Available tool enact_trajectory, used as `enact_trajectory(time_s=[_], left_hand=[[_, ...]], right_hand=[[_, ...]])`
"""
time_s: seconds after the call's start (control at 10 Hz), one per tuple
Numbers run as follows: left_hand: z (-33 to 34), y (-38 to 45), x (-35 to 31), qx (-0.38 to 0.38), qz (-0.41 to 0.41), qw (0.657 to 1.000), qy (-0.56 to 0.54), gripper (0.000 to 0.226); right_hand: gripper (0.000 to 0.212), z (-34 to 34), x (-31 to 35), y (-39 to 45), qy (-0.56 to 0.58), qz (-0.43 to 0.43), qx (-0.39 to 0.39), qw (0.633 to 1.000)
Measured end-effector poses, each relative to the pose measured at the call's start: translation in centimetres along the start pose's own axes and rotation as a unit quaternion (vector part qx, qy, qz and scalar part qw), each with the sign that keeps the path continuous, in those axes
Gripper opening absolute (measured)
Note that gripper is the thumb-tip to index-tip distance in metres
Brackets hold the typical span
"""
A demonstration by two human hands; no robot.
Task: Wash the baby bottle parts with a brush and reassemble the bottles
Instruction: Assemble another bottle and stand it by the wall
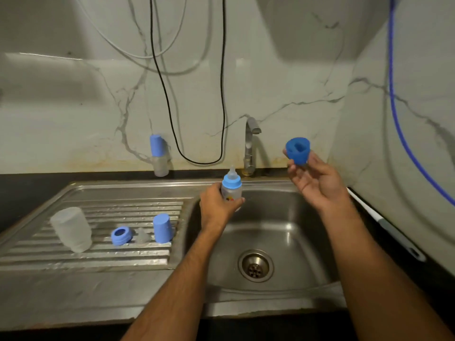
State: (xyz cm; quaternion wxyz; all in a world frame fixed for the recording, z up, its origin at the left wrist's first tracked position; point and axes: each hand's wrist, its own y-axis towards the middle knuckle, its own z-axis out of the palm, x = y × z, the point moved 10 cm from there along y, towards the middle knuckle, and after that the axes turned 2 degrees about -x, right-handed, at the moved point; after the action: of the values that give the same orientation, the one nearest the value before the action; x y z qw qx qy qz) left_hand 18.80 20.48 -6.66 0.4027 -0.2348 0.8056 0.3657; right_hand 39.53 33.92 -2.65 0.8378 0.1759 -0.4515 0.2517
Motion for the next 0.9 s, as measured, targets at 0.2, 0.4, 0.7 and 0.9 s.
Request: enact_trajectory(time_s=[0.2, 0.4, 0.7, 0.9], left_hand=[[1.3, -1.0, 2.5, 0.008, -0.026, 1.0, 0.016, 0.053], [1.6, -1.0, 4.0, 0.013, -0.036, 0.999, 0.025, 0.054], [3.2, -0.3, 5.2, 0.046, -0.034, 0.998, 0.022, 0.053], [4.7, -0.5, 5.0, 0.086, -0.016, 0.995, 0.039, 0.052]], right_hand=[[0.02, -7.9, -8.7, -0.5, -0.676, 0.162, -0.15, 0.703], [0.026, -5.4, -7.9, 1.6, -0.611, 0.105, -0.161, 0.767], [0.041, 0.5, -4.9, 3.6, -0.416, -0.132, -0.121, 0.891], [0.06, 2.6, -4.8, 2.9, -0.405, -0.199, -0.081, 0.889]])
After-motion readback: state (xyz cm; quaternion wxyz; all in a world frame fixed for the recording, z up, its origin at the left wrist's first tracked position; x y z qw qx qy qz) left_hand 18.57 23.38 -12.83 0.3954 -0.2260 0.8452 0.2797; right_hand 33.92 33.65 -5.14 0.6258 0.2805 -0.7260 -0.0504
